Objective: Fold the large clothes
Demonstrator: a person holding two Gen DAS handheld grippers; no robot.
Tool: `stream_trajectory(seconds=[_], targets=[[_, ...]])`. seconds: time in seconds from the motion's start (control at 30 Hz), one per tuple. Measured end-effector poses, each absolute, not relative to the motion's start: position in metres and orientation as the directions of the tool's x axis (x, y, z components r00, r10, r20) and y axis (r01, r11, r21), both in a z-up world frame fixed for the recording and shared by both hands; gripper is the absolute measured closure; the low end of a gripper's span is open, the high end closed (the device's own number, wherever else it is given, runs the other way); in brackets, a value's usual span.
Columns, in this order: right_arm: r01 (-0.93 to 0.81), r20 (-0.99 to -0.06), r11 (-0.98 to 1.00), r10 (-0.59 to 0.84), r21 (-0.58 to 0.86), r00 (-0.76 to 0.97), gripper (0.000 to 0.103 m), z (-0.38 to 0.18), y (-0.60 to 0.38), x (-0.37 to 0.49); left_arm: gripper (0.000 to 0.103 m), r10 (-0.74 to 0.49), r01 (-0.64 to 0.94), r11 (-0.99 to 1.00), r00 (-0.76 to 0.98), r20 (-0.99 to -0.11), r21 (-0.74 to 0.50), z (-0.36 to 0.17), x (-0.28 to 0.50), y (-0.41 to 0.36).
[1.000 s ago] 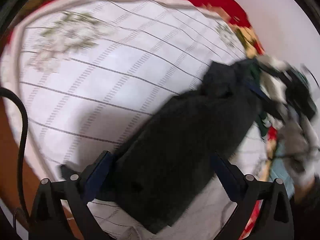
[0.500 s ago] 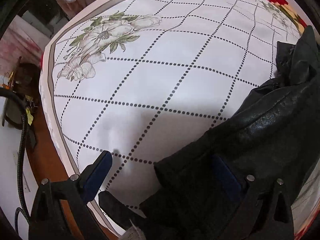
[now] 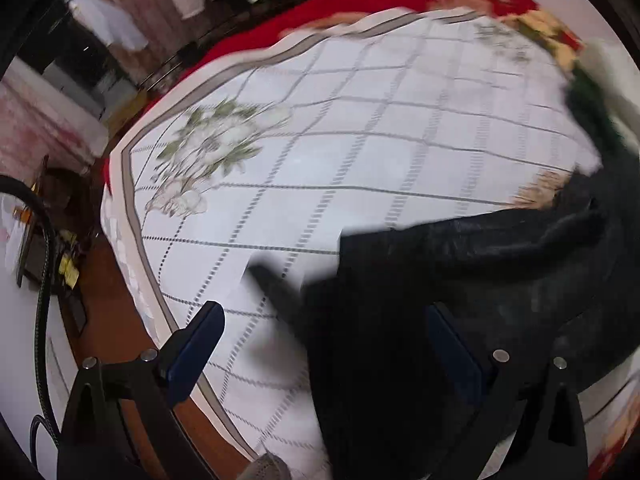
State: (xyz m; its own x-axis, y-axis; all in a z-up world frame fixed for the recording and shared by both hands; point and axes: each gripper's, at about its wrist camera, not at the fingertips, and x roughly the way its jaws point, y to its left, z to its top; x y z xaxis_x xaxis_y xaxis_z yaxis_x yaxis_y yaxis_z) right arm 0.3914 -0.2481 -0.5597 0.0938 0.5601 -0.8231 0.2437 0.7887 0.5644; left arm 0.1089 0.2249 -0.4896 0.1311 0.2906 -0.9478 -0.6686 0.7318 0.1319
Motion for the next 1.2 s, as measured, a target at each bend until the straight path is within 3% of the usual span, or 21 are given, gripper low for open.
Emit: stream_trajectory(seconds=[0.2, 0.33, 0.43, 0.53, 0.7, 0.87, 1.03, 1.2], targets=[[0.329, -0.947, 0.892, 0.321, 0.311, 0.023, 0.082, -0.545, -0.343, 0.286, 0.000, 0.168, -0.578, 0.815, 0.179, -0.969, 0.035, -0.492, 0.137, 0.161], [0.394, -0.939, 0.863, 0.343, 0.316, 0.003, 0.079, -0.552, -0.376, 0.263, 0.000, 0.084, -0.540, 0.841, 0.180, -0.980, -0.027, -0.504, 0.159, 0.127], [0.334, -0.942, 0.887, 0.335, 0.317, 0.006, 0.076, -0.537, -0.380, 0.259, 0.000, 0.066, -0.505, 0.862, 0.194, -0.979, -0.043, -0.504, 0.176, 0.105], [0.275, -0.962, 0.924, 0.275, 0.264, 0.002, 0.065, -0.518, -0.360, 0.269, 0.000, 0.046, -0.479, 0.876, 0.206, -0.978, -0.059, -0.505, 0.193, 0.094], [0.275, -0.980, 0.941, 0.200, 0.195, 0.011, 0.064, -0.493, -0.375, 0.267, 0.000, 0.051, -0.437, 0.898, 0.232, -0.971, -0.057, -0.503, 0.216, 0.085], [0.193, -0.989, 0.977, 0.072, 0.095, 0.127, 0.064, -0.449, -0.364, 0.278, 0.000, 0.062, -0.413, 0.910, 0.233, -0.971, -0.041, -0.513, 0.234, 0.080], [-0.004, -0.960, 0.978, 0.203, 0.206, 0.193, 0.064, -0.443, -0.287, 0.323, 0.000, 0.074, -0.405, 0.914, 0.171, -0.982, -0.002, -0.551, 0.257, 0.076], [-0.153, -0.960, 0.954, 0.271, 0.258, 0.071, 0.064, -0.505, -0.199, 0.369, 0.000, 0.049, -0.414, 0.910, 0.124, -0.991, -0.007, -0.583, 0.268, 0.083]])
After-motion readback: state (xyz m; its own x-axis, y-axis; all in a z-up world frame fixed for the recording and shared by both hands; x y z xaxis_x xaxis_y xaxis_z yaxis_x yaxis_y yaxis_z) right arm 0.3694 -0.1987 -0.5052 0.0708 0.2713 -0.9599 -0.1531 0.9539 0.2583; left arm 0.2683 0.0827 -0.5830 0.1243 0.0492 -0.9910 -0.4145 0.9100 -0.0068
